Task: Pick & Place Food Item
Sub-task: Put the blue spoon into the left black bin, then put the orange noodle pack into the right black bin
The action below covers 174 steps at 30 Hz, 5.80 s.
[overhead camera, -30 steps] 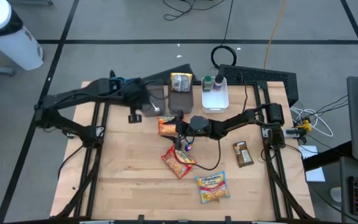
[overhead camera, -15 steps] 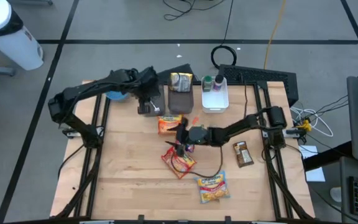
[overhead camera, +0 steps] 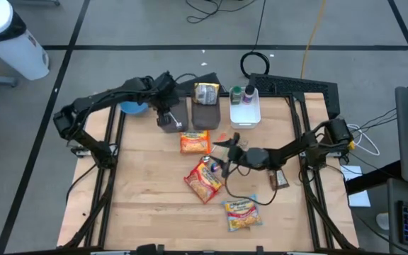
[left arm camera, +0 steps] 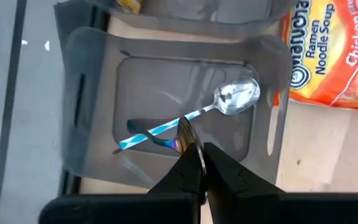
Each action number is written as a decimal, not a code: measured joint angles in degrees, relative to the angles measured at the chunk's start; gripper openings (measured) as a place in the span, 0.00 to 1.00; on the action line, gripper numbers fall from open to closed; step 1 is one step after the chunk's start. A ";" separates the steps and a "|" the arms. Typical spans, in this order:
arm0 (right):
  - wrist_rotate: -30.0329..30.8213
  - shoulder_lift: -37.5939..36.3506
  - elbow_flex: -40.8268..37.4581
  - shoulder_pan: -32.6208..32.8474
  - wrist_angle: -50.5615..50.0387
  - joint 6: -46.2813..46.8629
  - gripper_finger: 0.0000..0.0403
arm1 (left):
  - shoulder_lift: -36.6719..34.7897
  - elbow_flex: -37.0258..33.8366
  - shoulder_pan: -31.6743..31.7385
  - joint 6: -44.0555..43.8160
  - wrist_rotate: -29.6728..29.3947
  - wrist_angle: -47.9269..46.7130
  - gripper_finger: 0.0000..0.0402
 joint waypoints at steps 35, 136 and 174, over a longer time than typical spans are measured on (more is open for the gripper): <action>-0.45 -0.55 -2.59 -1.71 2.84 0.88 0.63 | -0.17 -12.33 -5.54 -5.62 -0.50 18.09 0.04; -0.48 -0.53 -2.54 -4.34 1.97 3.96 0.63 | -45.89 -58.11 -27.71 -35.96 17.09 78.96 0.46; -4.94 6.31 -2.53 -1.19 0.15 15.20 0.63 | -31.03 -69.80 -35.59 -32.61 -0.64 97.35 0.46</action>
